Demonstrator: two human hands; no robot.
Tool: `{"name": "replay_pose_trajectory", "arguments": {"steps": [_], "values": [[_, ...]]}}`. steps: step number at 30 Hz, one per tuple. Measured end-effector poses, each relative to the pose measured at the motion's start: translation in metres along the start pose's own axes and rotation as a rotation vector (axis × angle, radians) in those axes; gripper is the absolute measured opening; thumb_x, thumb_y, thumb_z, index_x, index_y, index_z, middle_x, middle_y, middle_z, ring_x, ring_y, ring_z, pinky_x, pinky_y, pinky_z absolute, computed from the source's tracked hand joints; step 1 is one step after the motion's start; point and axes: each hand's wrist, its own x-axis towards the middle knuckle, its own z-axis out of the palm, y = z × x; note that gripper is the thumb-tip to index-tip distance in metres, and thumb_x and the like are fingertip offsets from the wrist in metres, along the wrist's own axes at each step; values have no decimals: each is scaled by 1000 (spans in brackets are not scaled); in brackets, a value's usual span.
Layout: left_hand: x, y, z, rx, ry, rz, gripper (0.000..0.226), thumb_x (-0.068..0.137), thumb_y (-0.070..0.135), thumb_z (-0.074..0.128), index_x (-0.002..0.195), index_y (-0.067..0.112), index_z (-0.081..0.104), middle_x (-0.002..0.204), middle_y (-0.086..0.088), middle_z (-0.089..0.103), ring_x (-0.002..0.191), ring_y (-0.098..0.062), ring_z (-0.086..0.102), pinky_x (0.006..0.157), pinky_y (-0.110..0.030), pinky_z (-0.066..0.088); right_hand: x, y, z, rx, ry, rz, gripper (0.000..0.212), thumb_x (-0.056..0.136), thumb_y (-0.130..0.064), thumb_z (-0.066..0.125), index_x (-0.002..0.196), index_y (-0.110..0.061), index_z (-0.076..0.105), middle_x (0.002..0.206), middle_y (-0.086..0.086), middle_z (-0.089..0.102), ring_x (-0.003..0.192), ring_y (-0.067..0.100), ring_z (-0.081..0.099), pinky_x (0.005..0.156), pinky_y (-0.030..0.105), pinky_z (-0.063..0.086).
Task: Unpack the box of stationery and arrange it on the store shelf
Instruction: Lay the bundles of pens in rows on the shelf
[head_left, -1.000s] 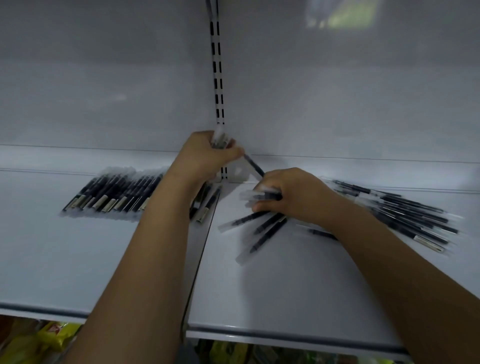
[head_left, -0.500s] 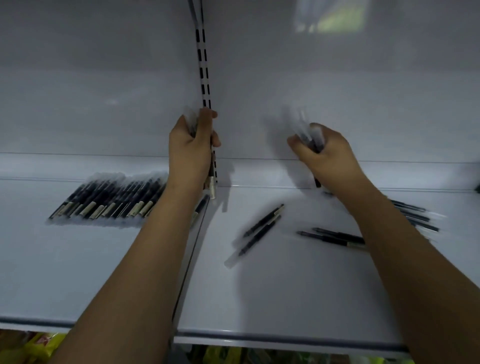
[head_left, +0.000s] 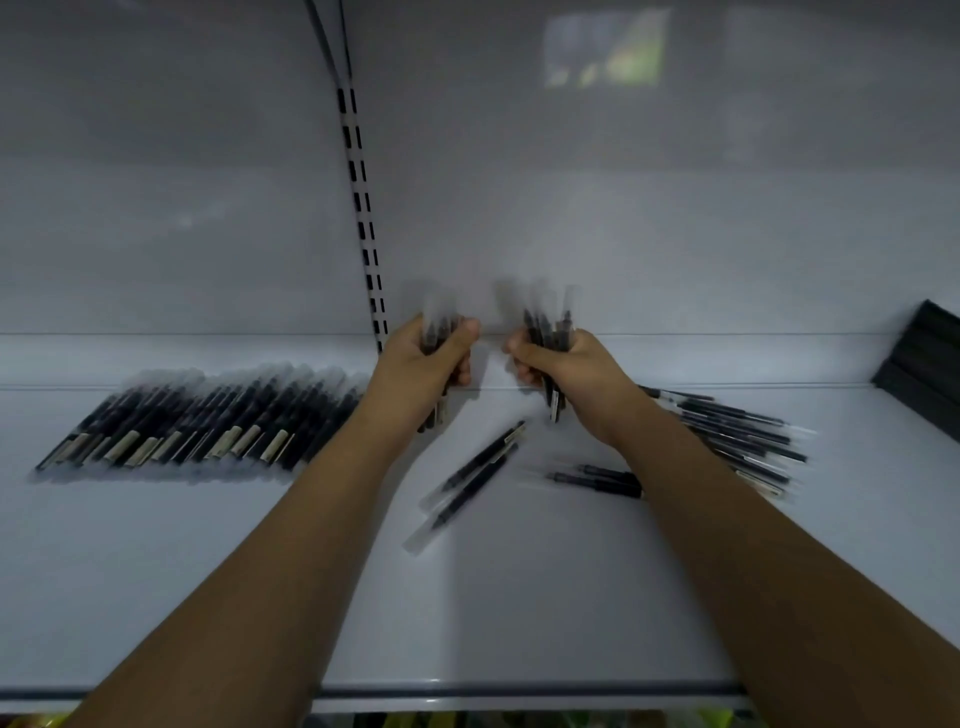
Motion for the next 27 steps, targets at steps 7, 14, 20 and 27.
{"name": "replay_pose_trajectory", "arguments": {"steps": [7,14,20,27], "values": [[-3,11,-3,-126,94,-134,38,94,31,65,66,19,42,53,3,42,45,-12,36,48,-25,35,-6,-10,-1,97,66,38,33,91,-35,67,69,-14,55,54,-1,49,49,14,47,63,32,49],[-27,31,-41,11,211,-113,42,94,25,65,63,16,38,46,5,37,38,-9,30,41,-20,27,-26,-24,20,-654,-382,-116,11,79,-33,78,79,-24,73,77,-13,72,71,3,65,74,24,54],[-53,41,-61,103,219,-113,39,95,26,63,67,16,37,53,-1,34,40,-13,29,42,-20,28,-27,-16,34,-913,-528,-177,46,62,-57,76,85,-19,69,92,-1,73,88,18,68,83,44,54],[-83,41,-62,428,138,-137,40,91,33,67,64,12,48,52,-5,42,44,-15,37,51,-27,35,-33,-24,21,-837,-664,-117,15,78,-28,80,93,-30,76,92,-16,74,87,3,67,83,23,52]]}}
